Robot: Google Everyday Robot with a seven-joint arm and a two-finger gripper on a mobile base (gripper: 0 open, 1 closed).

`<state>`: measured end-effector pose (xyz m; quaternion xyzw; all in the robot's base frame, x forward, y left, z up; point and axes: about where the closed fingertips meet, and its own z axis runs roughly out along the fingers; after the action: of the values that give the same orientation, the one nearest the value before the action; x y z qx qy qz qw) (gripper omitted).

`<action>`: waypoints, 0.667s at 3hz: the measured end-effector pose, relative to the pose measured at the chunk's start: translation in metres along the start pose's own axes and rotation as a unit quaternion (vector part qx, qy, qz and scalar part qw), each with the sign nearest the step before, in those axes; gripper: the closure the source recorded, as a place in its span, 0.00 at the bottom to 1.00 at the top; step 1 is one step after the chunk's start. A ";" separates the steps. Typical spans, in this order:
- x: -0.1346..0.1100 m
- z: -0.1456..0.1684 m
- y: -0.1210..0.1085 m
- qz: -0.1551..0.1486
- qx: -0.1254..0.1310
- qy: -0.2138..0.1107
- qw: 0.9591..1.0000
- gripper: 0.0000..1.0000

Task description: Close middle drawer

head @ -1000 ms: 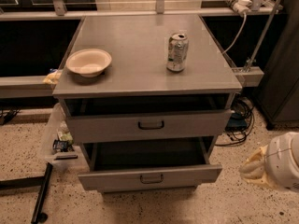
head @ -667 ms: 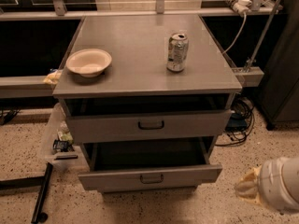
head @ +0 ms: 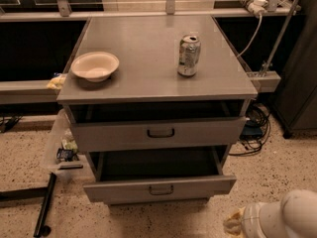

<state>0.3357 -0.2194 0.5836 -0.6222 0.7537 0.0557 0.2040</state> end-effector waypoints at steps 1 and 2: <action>0.009 0.042 -0.003 0.009 0.004 -0.015 1.000 1.00; 0.016 0.054 0.004 -0.003 0.012 -0.007 1.000 1.00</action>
Offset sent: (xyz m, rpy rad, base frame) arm -0.0026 0.0017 -0.0776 -0.0319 -0.0477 0.0220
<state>0.3425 -0.2147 0.5273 -0.6216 0.7511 0.0501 0.2167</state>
